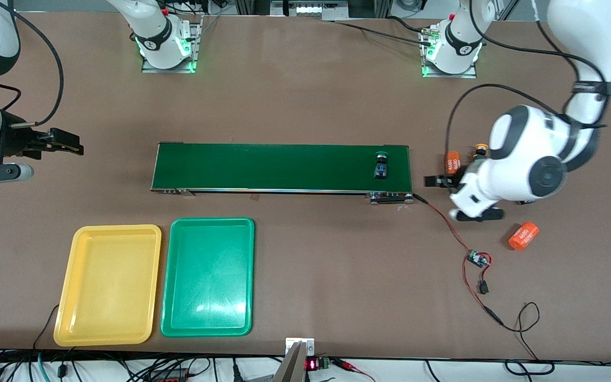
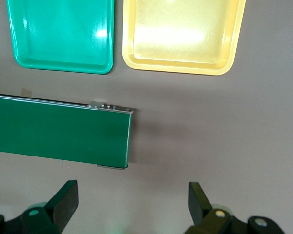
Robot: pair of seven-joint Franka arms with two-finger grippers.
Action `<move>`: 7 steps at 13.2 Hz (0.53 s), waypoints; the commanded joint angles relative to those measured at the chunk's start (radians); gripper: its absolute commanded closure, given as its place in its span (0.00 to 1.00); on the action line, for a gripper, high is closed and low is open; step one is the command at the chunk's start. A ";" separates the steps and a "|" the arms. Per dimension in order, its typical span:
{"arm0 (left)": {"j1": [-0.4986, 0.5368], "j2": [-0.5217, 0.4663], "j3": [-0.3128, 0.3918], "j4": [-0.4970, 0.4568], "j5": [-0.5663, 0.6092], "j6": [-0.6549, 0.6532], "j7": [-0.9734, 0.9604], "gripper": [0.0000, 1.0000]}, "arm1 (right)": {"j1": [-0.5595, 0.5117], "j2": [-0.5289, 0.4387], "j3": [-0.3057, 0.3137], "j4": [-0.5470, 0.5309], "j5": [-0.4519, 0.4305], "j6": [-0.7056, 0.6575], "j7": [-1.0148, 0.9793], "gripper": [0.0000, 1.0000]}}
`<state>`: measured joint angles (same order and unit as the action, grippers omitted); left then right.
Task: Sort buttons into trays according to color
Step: 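Return the left gripper to the buttons and grasp an orange-base button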
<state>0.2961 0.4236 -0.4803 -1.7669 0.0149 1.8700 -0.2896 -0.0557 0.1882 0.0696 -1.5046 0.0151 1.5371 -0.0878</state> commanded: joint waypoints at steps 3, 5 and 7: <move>0.112 0.044 0.024 0.052 0.088 -0.011 0.001 0.00 | -0.003 0.002 0.002 0.011 0.005 -0.014 -0.004 0.00; 0.127 0.081 0.098 0.046 0.091 0.039 0.004 0.00 | 0.000 0.000 0.002 0.011 0.005 -0.014 -0.001 0.00; 0.219 0.125 0.098 0.040 0.152 0.096 0.082 0.00 | -0.004 0.002 0.002 0.011 0.011 -0.012 -0.006 0.00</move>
<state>0.4480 0.4935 -0.3746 -1.7481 0.1169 1.9293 -0.2701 -0.0552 0.1883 0.0696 -1.5046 0.0152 1.5371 -0.0878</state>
